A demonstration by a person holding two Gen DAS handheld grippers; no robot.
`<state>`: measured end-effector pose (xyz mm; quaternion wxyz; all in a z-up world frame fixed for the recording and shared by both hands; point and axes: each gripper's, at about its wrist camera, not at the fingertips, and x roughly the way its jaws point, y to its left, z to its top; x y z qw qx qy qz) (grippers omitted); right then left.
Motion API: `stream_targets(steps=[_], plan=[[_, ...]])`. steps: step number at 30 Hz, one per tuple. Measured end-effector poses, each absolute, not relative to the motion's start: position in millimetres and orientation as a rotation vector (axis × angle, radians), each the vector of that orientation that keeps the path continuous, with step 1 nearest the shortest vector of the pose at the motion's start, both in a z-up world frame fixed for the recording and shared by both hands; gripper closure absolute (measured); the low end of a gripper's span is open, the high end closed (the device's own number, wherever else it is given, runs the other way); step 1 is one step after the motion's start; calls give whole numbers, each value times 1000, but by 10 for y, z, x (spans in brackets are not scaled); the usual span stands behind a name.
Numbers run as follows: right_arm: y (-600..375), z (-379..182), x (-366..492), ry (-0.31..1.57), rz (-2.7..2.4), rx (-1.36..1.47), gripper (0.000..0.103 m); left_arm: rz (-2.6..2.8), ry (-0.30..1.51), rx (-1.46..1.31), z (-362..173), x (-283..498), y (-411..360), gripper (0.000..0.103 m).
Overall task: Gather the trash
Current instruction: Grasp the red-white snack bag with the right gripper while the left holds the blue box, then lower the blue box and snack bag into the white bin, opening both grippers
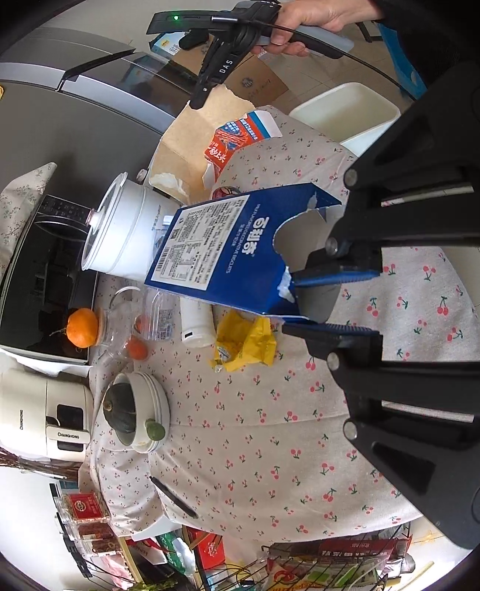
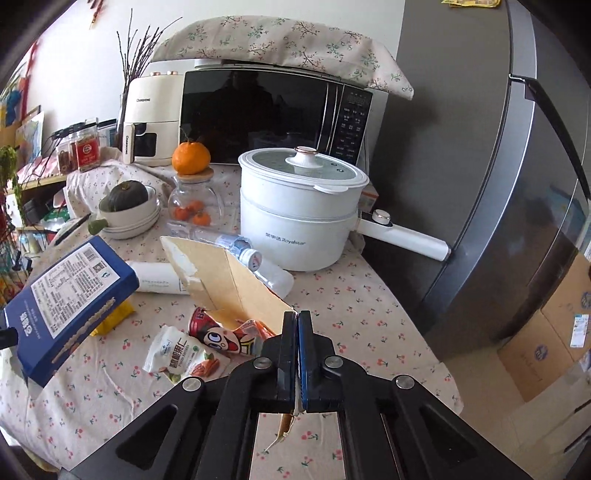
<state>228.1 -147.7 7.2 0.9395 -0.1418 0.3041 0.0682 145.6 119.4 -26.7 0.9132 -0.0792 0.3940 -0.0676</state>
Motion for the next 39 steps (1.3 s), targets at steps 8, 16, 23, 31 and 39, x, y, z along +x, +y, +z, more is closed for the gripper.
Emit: stream_targets(steps=[8,16,23,31,39], plan=[[-2113,266,1942,647,92,-261,101,-266,829,-127,-271,1527,610,83],[-2953,217,1556,766,-40,-212,101,-431,860,-65,-347,1493,-140,83],[-3527,80,1239,864,-141,-203,101,-556,909,34,-505,1396,-758,83],[-3999,-72,1096,924,-239,-177,101,-683,984,181,-768,1256,-1398,82],[-4109,-88,1099,931,-260,-156,101,-682,1020,267,-1137,1367,-1732,77]])
